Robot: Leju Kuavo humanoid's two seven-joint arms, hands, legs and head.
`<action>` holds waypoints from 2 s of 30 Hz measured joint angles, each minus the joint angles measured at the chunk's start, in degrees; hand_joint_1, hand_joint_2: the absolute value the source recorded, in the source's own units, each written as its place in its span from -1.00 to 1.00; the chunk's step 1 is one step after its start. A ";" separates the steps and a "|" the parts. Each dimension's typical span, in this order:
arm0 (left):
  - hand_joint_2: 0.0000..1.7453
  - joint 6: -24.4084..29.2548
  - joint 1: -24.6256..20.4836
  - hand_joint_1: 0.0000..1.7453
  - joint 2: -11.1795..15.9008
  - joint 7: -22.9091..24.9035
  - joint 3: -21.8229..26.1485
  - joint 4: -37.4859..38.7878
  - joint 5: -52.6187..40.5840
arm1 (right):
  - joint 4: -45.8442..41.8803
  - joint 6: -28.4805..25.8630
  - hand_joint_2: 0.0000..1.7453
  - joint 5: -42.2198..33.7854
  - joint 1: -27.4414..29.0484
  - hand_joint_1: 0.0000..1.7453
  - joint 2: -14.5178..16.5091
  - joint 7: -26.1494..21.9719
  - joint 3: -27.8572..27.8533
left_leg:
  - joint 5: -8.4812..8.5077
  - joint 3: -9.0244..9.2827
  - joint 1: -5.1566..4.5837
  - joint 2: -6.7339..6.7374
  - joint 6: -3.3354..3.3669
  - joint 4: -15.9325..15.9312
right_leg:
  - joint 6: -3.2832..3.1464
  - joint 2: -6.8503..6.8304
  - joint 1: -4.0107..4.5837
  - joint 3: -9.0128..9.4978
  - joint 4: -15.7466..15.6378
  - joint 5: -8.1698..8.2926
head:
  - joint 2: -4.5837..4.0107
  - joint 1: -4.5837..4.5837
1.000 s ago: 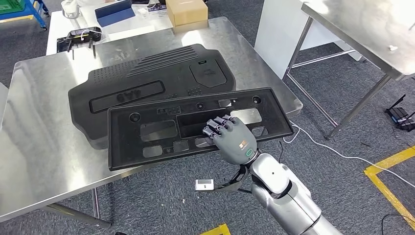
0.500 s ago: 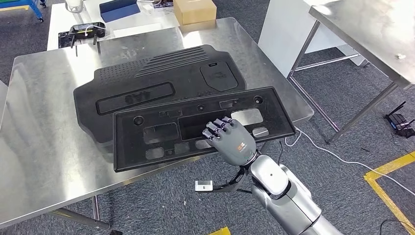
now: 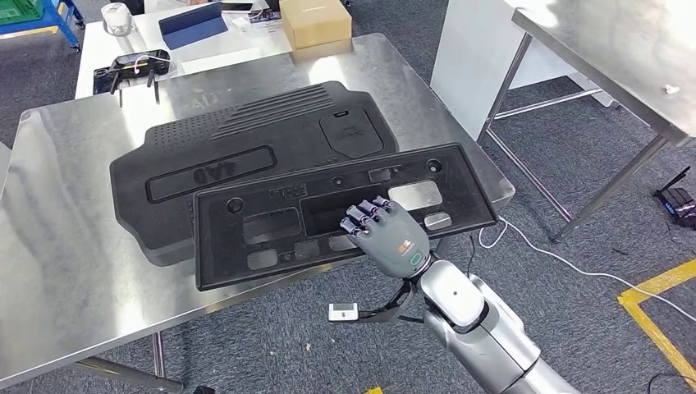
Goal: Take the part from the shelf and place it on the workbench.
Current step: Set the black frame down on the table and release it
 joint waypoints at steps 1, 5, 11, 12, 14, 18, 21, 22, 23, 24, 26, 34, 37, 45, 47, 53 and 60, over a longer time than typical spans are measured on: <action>1.00 0.02 0.00 -1.00 0.02 0.01 0.01 0.00 0.00 | 0.05 0.01 1.00 0.04 0.00 1.00 0.00 0.00 0.07 | 1.77 1.17 0.02 0.09 0.05 -2.67 | 0.04 0.01 0.00 0.13 0.02 -0.07 | 0.00 0.01; 1.00 0.06 -0.22 -1.00 0.08 0.17 0.01 0.00 0.00 | 0.09 -0.01 1.00 0.24 -0.06 1.00 -0.02 0.01 0.14 | 5.82 6.95 -0.19 0.66 0.64 -14.33 | 0.93 -0.07 0.52 0.29 0.45 -0.63 | 0.00 0.09; 1.00 0.27 -0.27 -1.00 -0.02 0.35 0.03 0.00 0.00 | 0.13 -0.07 1.00 0.37 -0.18 1.00 -0.04 0.05 0.28 | 6.22 7.57 -0.09 -0.01 2.50 -14.95 | 1.75 -0.25 0.24 -2.81 6.54 -3.75 | 0.00 0.47; 1.00 0.29 -0.27 -1.00 -0.01 0.35 0.03 0.00 0.00 | 0.18 -0.08 1.00 0.36 -0.19 1.00 -0.05 0.06 0.34 | 6.24 7.52 -0.10 -0.10 2.64 -14.95 | 1.68 -0.23 0.19 -4.82 10.51 -5.25 | 0.00 0.56; 1.00 0.31 -0.27 -1.00 -0.01 0.34 0.04 0.00 0.00 | 0.33 -0.07 1.00 0.36 -0.11 1.00 -0.07 0.07 0.50 | 6.19 7.46 -0.12 -0.33 2.69 -14.94 | 1.95 -0.22 0.06 -8.01 16.33 -6.80 | 0.00 0.56; 1.00 0.23 -0.29 -1.00 -0.15 0.33 0.03 0.00 -0.07 | 0.41 -0.09 1.00 0.36 -0.19 1.00 -0.12 0.07 0.55 | 6.04 7.59 -0.16 -1.05 2.45 -14.91 | 3.45 -0.12 -0.19 -3.47 5.94 -2.04 | 0.00 0.58; 1.00 0.25 -0.28 -1.00 -0.20 0.31 0.04 0.00 -0.09 | 0.42 -0.14 1.00 0.36 -0.33 1.00 -0.08 0.07 0.58 | 5.88 7.58 -0.40 -1.31 1.68 -15.00 | 2.64 0.02 0.22 -0.69 0.62 -0.32 | 0.00 0.49; 1.00 0.25 -0.27 -1.00 -0.20 0.31 0.05 0.00 -0.09 | 0.43 -0.16 1.00 0.37 -0.34 1.00 -0.09 0.07 0.59 | 5.90 7.63 -0.34 -1.34 1.33 -15.13 | 2.22 -0.01 0.30 -0.63 0.50 -0.21 | 0.00 0.49; 1.00 0.25 -0.25 -1.00 -0.17 0.31 0.05 -0.01 -0.09 | 0.43 -0.20 1.00 0.37 -0.35 1.00 -0.08 0.08 0.60 | 5.80 7.66 -0.21 -1.24 1.00 -15.07 | 1.81 -0.07 0.18 -0.51 0.35 -0.09 | 0.00 0.49; 1.00 0.25 -0.25 -1.00 -0.15 0.31 0.05 -0.01 -0.09 | 0.44 -0.21 1.00 0.38 -0.39 1.00 -0.07 0.08 0.60 | 5.35 7.51 -0.14 -1.01 0.69 -14.51 | 1.39 -0.12 0.05 -0.33 0.13 -0.01 | 0.00 0.46; 1.00 0.25 -0.27 -1.00 -0.11 0.31 0.05 -0.02 -0.10 | 0.44 -0.22 1.00 0.37 -0.47 1.00 0.00 0.09 0.61 | 2.82 5.63 -0.08 -0.43 0.33 -10.13 | 0.69 -0.27 -0.25 0.12 -0.21 0.00 | 0.00 0.33; 1.00 0.24 -0.39 -1.00 -0.10 0.30 0.05 0.00 -0.24 | 0.89 -0.22 1.00 0.43 -0.49 1.00 0.08 0.09 1.04 | 5.70 5.84 -0.13 1.42 0.39 -11.62 | 0.53 -0.93 0.37 1.05 0.11 -0.82 | 0.00 0.28; 1.00 0.23 -0.55 -1.00 -0.14 0.20 0.05 0.00 -0.26 | 0.92 -0.22 1.00 0.44 -0.51 1.00 0.09 0.09 1.07 | 6.31 6.96 -0.52 1.32 1.07 -14.68 | 1.17 -1.51 0.77 0.89 0.27 -1.04 | 0.00 0.45; 1.00 0.15 -0.50 -1.00 -0.09 -0.52 0.09 0.00 -0.44 | 1.39 -0.25 1.00 0.99 -0.30 1.00 -0.15 0.20 1.11 | 6.85 6.72 -0.19 -1.33 2.61 -15.02 | 1.87 -0.44 0.13 -7.54 16.67 -7.34 | 0.00 0.81; 1.00 0.06 -0.50 -1.00 -0.13 -0.60 0.10 0.00 -0.44 | 1.52 -0.25 1.00 1.06 -0.31 1.00 -0.21 0.20 1.10 | 6.85 6.75 -0.14 -2.16 2.58 -15.02 | 2.76 -0.18 -0.10 -5.67 12.30 -5.06 | 0.00 0.84; 1.00 -0.13 -0.51 -1.00 -0.19 -0.75 0.10 0.00 -0.60 | 1.69 -0.28 1.00 1.10 -0.46 1.00 -0.30 0.21 1.09 | 7.05 6.47 -0.23 -3.96 1.14 -15.12 | 2.10 1.16 -0.05 0.38 0.54 -1.15 | 0.00 0.77; 1.00 -0.13 -0.42 -1.00 -0.08 -0.48 0.09 0.02 -0.73 | 2.24 -0.63 1.00 1.09 -0.02 1.00 -0.32 0.51 1.08 | 0.17 -0.86 -0.15 -0.11 0.17 0.11 | 0.28 -1.99 0.12 1.39 0.04 -1.37 | 0.00 0.29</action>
